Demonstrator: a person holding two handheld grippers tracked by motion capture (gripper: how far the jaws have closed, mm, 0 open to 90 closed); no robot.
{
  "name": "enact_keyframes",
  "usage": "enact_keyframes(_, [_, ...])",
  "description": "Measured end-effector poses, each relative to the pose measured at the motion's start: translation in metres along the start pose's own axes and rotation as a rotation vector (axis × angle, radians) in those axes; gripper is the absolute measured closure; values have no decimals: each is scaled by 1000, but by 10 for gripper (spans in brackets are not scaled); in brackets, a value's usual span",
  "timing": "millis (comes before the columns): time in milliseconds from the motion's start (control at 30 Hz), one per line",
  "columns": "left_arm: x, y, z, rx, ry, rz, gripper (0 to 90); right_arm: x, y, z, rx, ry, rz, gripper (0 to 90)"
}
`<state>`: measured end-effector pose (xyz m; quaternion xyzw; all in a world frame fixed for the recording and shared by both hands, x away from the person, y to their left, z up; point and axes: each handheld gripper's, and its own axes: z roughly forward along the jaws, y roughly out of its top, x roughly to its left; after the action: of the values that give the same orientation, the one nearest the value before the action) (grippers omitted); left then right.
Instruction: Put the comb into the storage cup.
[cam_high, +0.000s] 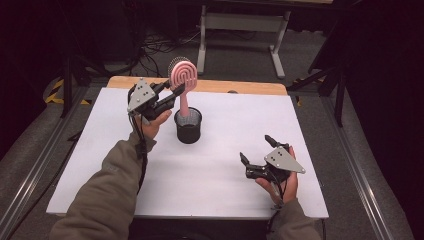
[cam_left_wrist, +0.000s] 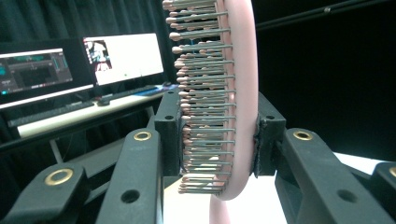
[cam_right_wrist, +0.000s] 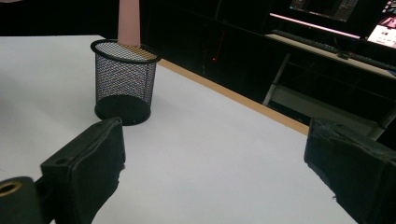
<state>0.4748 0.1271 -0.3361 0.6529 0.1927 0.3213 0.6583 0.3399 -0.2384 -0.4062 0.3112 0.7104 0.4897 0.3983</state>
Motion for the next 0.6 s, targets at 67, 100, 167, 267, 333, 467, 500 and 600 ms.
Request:
enact_keyframes(67, [1,-2,1,6,-5,-1,638,0,0,0,3,1,-2,57])
enact_keyframes(100, [0,-3,2,8,-3,-4,638,0,0,0,3,2,-1,57])
enact_keyframes(167, [0,-6,4,13,-8,-8,638,0,0,0,5,0,-2,57])
enact_keyframes(267, [-1,-10,6,28,-15,-11,638,0,-1,0,9,3,-1,58])
enact_keyframes(333, [-3,-13,8,30,-23,-19,638,-1,-1,1,9,5,-2,59])
enact_keyframes(467, [-7,-20,10,46,-33,-26,638,0,-1,1,11,7,-2,59])
enact_keyframes(500, [-8,-22,10,50,-33,-23,638,0,-1,1,13,8,-5,59])
enact_keyframes(600, [-10,-27,10,58,-39,-37,638,1,-1,1,18,12,-6,59])
